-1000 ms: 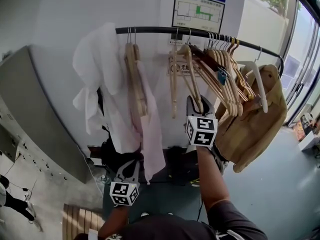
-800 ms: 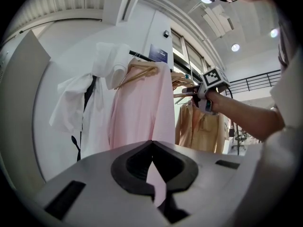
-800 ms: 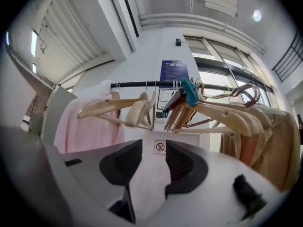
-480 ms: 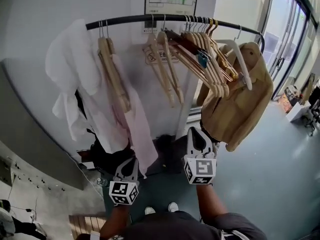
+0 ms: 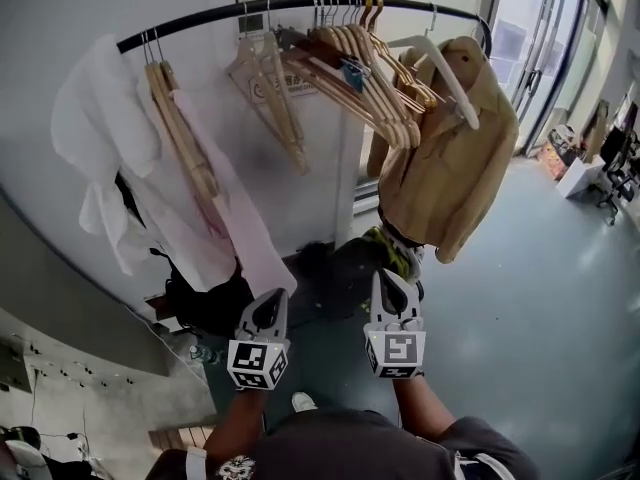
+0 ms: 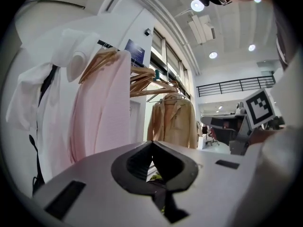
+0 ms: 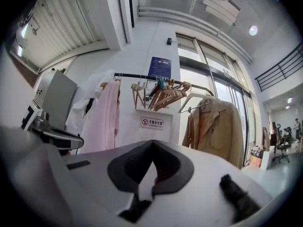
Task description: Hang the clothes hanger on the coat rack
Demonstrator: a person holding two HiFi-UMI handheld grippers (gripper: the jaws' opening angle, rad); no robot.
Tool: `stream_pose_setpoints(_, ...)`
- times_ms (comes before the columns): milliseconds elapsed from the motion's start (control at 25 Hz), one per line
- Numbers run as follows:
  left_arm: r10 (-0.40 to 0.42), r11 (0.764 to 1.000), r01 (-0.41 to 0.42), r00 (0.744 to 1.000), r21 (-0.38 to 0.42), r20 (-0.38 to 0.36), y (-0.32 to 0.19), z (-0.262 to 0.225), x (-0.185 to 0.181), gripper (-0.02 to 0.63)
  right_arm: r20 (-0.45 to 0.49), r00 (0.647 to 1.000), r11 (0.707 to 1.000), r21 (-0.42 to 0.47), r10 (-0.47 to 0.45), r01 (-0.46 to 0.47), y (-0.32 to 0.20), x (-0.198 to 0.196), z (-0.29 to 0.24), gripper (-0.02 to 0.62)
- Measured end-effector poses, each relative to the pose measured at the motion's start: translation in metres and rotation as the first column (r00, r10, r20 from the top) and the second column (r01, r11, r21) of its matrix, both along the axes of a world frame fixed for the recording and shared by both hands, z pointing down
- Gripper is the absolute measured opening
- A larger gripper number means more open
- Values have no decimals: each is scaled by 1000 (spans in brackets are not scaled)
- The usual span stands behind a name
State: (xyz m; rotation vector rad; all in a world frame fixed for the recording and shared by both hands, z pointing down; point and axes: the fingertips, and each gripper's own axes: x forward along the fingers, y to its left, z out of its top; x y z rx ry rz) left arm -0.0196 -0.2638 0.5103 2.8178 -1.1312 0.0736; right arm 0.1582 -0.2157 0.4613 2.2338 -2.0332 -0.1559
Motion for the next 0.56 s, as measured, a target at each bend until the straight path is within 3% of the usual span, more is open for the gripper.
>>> stream_pose_setpoints(560, 18, 1000, -18, 1000, 13, 4, 69, -13, 70, 9, 6, 1000, 999, -41, -22, 22, 72, 47, 5, 15)
